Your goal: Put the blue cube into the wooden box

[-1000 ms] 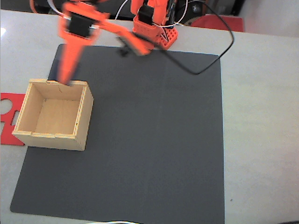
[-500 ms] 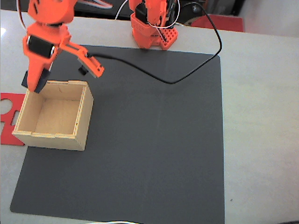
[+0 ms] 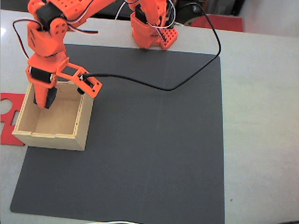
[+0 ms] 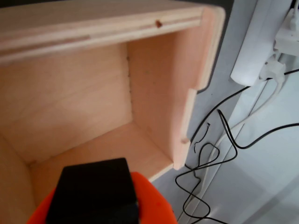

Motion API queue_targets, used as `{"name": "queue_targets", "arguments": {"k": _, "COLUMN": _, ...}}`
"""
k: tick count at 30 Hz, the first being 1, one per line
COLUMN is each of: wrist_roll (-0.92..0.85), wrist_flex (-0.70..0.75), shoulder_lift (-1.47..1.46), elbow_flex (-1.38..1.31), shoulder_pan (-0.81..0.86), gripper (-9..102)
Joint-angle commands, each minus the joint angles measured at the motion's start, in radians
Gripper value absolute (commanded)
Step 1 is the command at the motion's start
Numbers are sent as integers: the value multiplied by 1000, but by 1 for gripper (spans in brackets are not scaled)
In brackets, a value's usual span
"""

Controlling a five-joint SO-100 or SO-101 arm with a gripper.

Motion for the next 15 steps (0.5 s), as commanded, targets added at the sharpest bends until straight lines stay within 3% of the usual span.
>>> {"name": "queue_targets", "arguments": {"k": 1, "wrist_roll": 2, "wrist_flex": -18, "shoulder_lift": -9, "elbow_flex": 0, "shoulder_pan": 0, "gripper": 7}}
{"name": "queue_targets", "arguments": {"k": 4, "wrist_roll": -2, "wrist_flex": -23, "shoulder_lift": -32, "elbow_flex": 0, "shoulder_pan": -3, "gripper": 14}}
{"name": "queue_targets", "arguments": {"k": 15, "wrist_roll": -6, "wrist_flex": -29, "shoulder_lift": -61, "elbow_flex": 0, "shoulder_pan": -25, "gripper": 16}}
